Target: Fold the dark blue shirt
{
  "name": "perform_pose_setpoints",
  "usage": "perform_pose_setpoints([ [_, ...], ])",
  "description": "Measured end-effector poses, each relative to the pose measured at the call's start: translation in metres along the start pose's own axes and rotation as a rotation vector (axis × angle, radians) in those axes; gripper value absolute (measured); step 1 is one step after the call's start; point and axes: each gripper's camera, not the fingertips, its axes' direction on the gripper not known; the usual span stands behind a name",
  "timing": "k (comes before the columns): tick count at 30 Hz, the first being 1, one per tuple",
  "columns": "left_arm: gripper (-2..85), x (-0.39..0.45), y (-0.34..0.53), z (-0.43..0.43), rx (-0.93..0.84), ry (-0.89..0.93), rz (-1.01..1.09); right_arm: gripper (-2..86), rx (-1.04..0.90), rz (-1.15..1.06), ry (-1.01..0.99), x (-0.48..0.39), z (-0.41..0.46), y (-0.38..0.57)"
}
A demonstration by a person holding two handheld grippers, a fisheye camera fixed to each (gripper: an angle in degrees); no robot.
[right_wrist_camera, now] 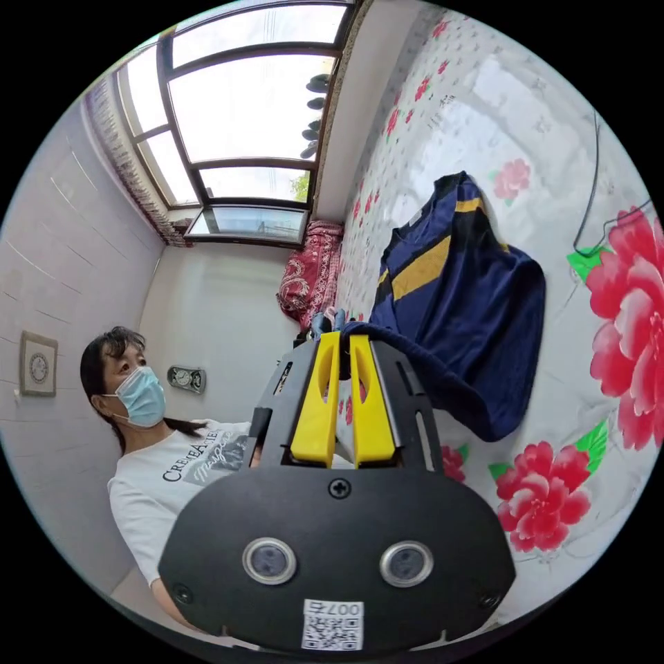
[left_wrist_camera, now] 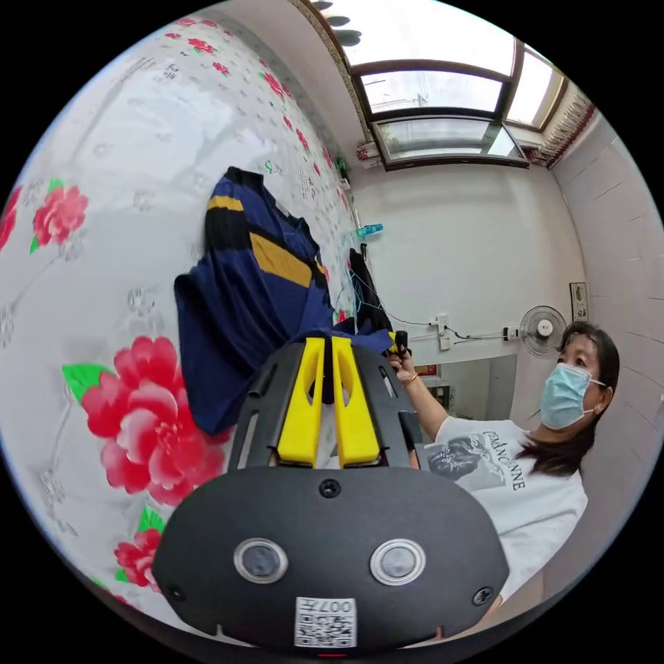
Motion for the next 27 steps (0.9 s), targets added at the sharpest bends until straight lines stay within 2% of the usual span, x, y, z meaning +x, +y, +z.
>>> perform_pose_setpoints([
  [5,-0.8,-0.033,-0.150,0.022,0.034,-0.051,-0.042,0.1,0.037,0.014,0.080,0.024,0.009,-0.136],
  [11,0.3,-0.100,-0.245,0.072,-0.003,-0.119,-0.187,0.6,0.057,0.166,0.137,0.114,0.028,-0.234],
  [15,6.8,-0.125,-0.255,0.088,0.053,-0.107,-0.225,1.9,0.043,0.193,0.140,0.155,0.041,-0.246],
  [17,9.7,-0.133,-0.256,0.091,0.105,0.006,-0.199,2.9,0.115,0.163,0.063,0.166,0.037,-0.246],
  [21,9.4,-0.136,-0.254,0.087,0.175,0.003,-0.203,4.1,0.266,0.133,-0.016,0.170,0.018,-0.240],
  [24,9.3,-0.134,-0.245,0.087,0.198,0.067,-0.211,5.5,0.247,0.069,0.051,0.153,0.013,-0.237],
  [27,9.6,-0.102,-0.216,0.078,0.236,-0.036,-0.086,6.9,0.158,-0.108,0.162,0.102,0.023,-0.211],
])
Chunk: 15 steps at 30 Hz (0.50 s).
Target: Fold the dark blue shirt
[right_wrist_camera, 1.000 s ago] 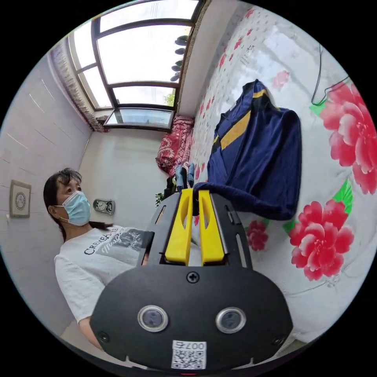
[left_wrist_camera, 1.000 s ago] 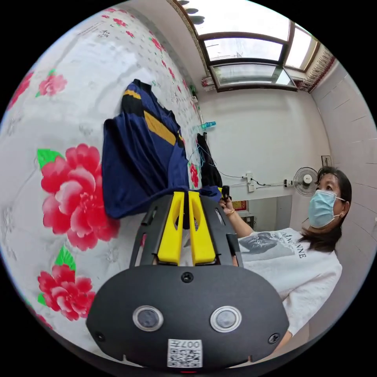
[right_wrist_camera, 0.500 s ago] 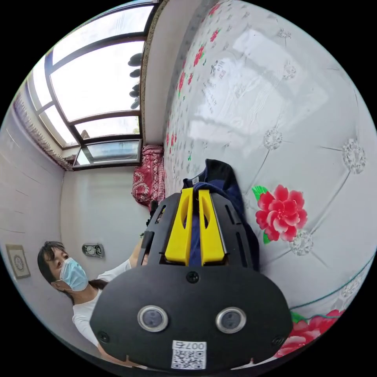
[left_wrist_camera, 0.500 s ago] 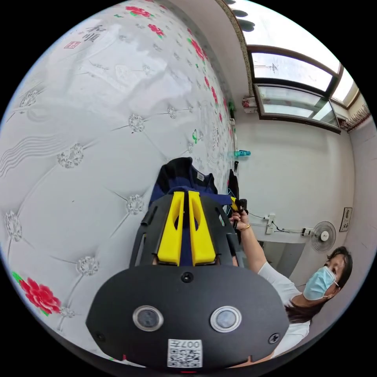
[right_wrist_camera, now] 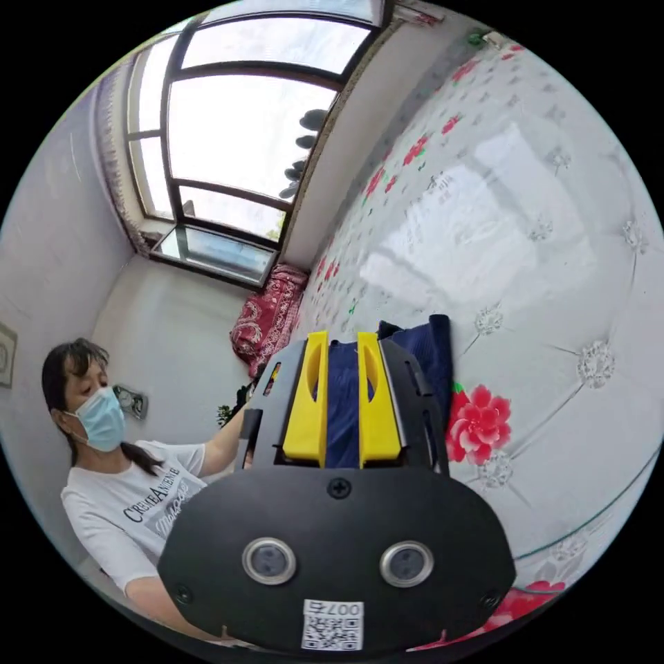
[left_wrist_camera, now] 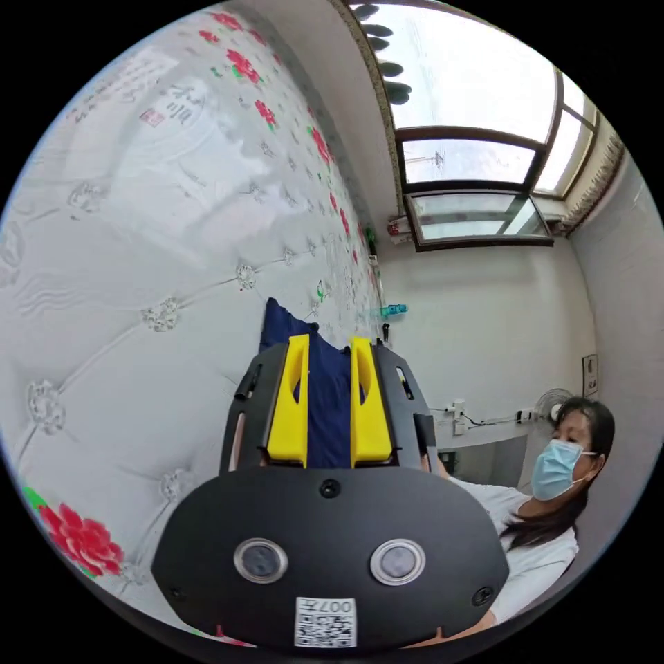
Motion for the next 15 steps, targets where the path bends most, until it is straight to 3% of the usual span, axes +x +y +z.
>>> perform_pose_setpoints([
  [4,11.5,0.045,0.095,-0.013,0.021,-0.281,0.166,8.9,-0.084,-0.194,0.269,-0.077,-0.001,0.096],
  [8,10.6,0.069,0.202,0.010,0.033,-0.386,0.201,9.6,-0.029,-0.057,0.471,-0.089,-0.021,0.204],
  [15,8.8,0.160,0.280,0.135,-0.163,-0.332,0.517,9.2,0.102,0.240,0.374,-0.056,-0.041,0.288],
])
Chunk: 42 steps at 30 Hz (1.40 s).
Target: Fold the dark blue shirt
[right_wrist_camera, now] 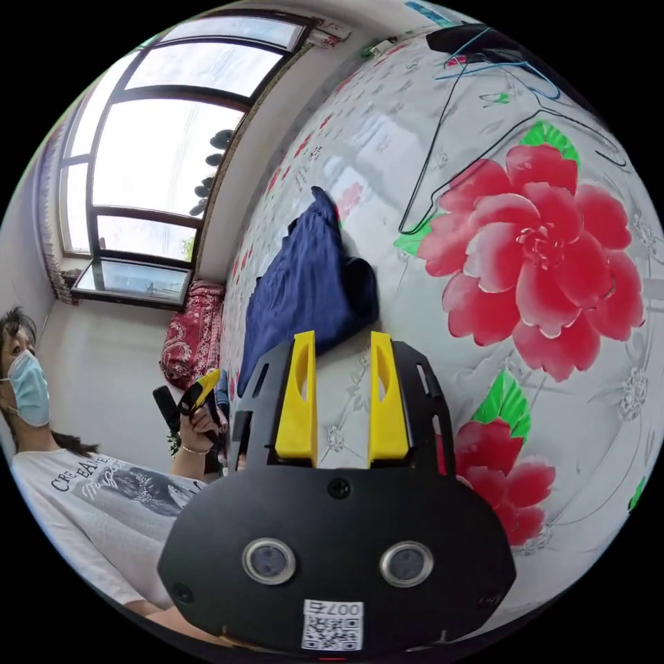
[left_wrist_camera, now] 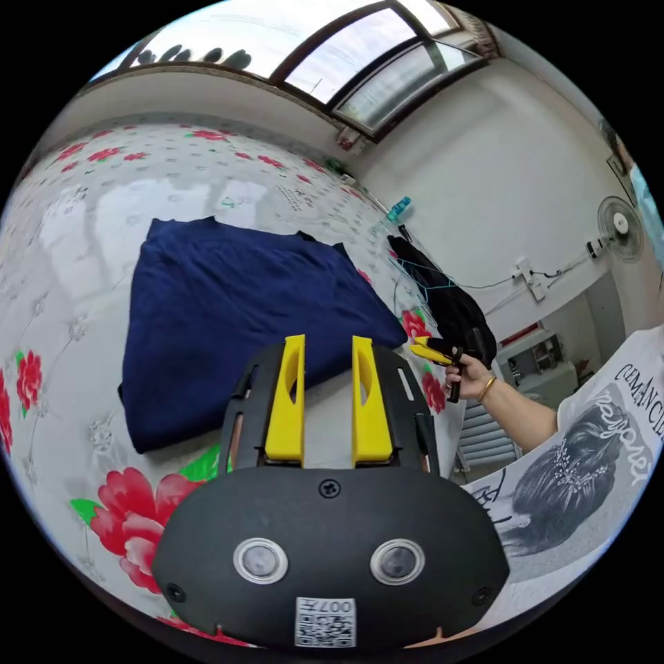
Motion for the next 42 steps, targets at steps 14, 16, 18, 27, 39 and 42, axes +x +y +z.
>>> perform_pose_setpoints([
  [14,5.6,0.061,-0.008,0.156,-0.201,-0.119,0.188,0.3,0.161,0.237,-0.267,0.003,0.051,0.006],
  [16,5.0,0.059,0.003,0.158,-0.152,-0.119,0.180,0.1,0.161,0.205,-0.244,-0.016,0.048,0.002],
  [18,4.5,0.058,0.008,0.158,-0.119,-0.126,0.161,0.0,0.144,0.139,-0.208,-0.045,0.046,-0.008],
  [27,3.0,0.039,0.004,0.126,-0.048,-0.030,0.033,-0.1,-0.037,-0.462,-0.090,-0.300,0.116,-0.070],
  [39,-0.7,-0.051,0.068,0.041,0.169,0.180,-0.425,0.1,-1.070,-1.132,0.206,-0.488,0.513,0.055],
  [42,-0.5,-0.053,0.073,0.030,0.176,0.228,-0.424,0.7,-1.085,-1.227,0.297,-0.488,0.535,0.071],
])
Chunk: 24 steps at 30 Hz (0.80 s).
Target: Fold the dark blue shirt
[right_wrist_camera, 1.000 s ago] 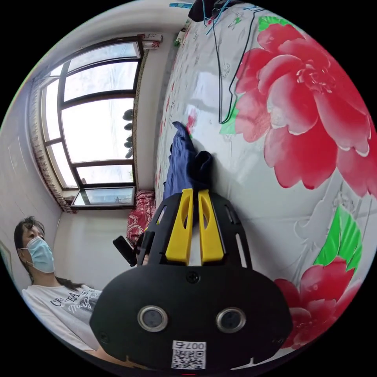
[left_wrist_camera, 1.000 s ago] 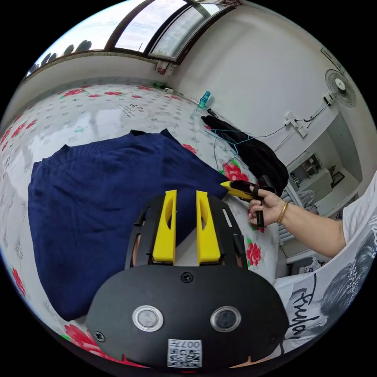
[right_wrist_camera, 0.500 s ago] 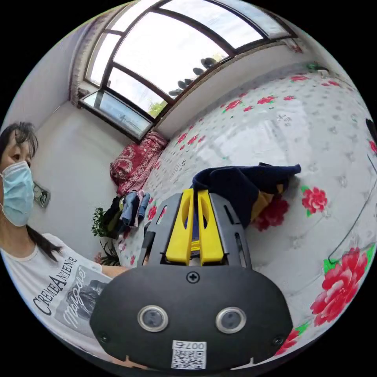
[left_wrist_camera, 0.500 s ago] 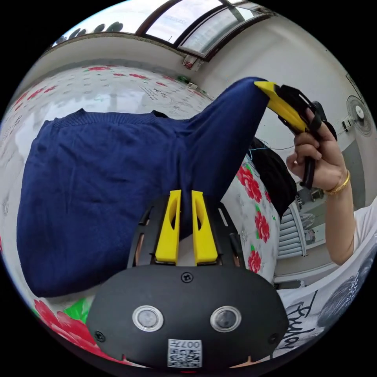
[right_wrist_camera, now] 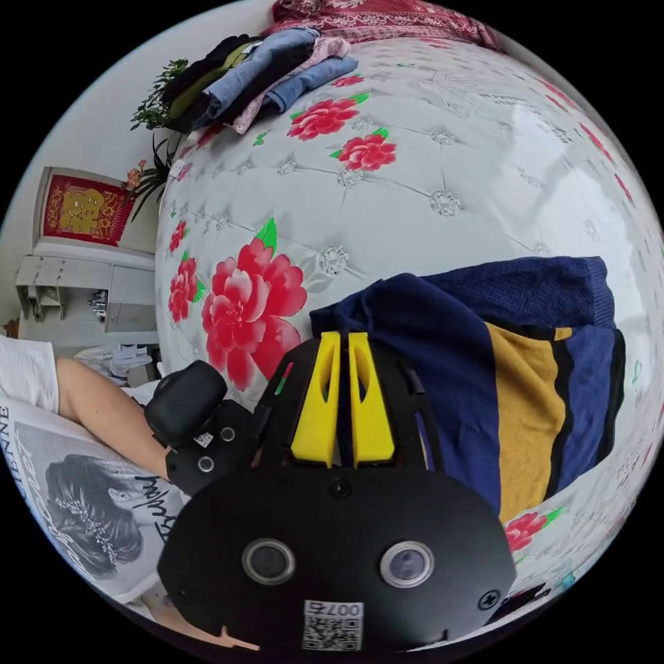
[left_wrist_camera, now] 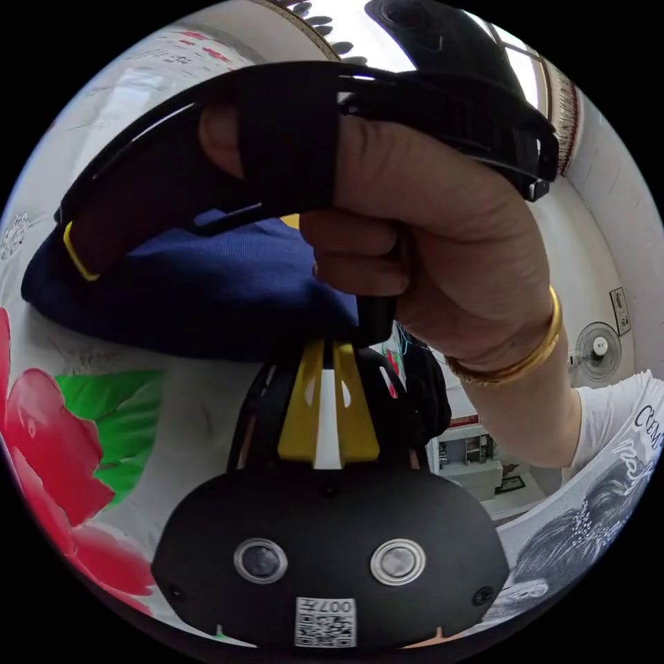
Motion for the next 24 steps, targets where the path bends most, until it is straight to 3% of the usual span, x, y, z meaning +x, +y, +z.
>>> perform_pose_setpoints([
  [3,0.4,0.005,0.005,-0.013,-0.039,0.056,0.019,2.2,0.075,-0.033,0.000,0.003,-0.023,0.004],
  [7,3.1,0.021,0.019,-0.057,-0.095,0.051,0.105,5.6,0.395,0.029,-0.176,0.026,-0.081,0.065],
  [11,6.9,0.014,0.006,-0.138,-0.033,-0.111,0.084,8.7,0.702,0.328,-0.295,0.076,-0.105,0.184],
  [13,9.4,0.004,-0.011,-0.172,0.012,-0.180,0.058,10.0,0.768,0.501,-0.308,0.101,-0.097,0.236],
  [17,15.1,-0.026,-0.064,-0.213,0.014,-0.180,-0.027,12.3,0.844,0.787,-0.521,0.157,-0.055,0.315],
  [24,18.4,-0.046,-0.128,-0.205,-0.177,-0.104,-0.063,14.4,0.719,0.839,-0.743,0.207,-0.003,0.317],
])
